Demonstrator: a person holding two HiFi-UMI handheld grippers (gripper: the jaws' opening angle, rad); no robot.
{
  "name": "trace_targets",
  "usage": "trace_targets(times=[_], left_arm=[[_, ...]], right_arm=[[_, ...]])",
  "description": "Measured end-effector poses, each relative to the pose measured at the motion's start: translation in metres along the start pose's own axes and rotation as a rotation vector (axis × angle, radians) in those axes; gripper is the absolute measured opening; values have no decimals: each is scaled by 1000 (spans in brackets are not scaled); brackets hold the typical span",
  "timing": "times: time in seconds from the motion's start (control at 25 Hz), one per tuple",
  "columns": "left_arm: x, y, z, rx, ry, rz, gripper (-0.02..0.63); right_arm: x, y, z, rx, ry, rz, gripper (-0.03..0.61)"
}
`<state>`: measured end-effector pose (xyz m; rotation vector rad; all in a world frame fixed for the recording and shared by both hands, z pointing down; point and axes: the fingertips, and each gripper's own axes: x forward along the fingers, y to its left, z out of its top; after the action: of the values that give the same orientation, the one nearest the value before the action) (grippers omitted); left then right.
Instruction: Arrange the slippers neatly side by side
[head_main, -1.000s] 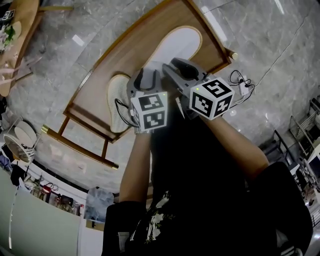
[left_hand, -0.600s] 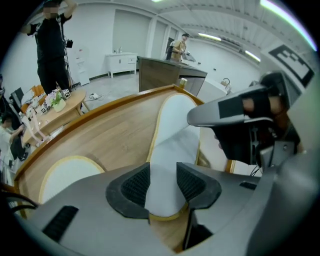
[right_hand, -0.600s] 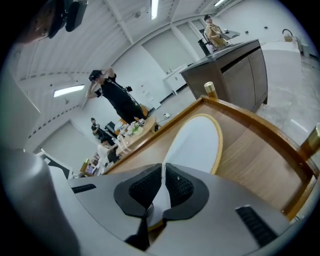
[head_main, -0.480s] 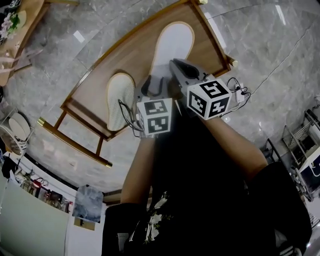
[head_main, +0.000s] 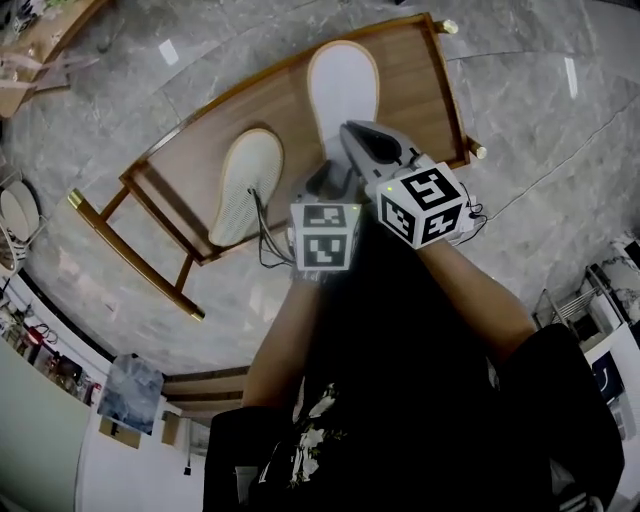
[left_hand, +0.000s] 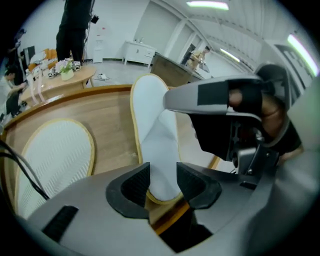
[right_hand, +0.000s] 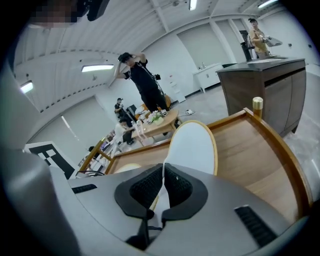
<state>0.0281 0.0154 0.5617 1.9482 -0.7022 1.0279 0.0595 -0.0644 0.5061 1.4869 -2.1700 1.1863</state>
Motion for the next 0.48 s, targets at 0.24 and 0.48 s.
trace_targets(times=[0.24,0.48], left_arm=[[-17,6,-10,-86,-58,19,166],[-47,27,-35,-193,-104,77,166]], right_arm=[[13,24,-9,-65,79,94,8],[27,41,-28,-139,168,156,8]])
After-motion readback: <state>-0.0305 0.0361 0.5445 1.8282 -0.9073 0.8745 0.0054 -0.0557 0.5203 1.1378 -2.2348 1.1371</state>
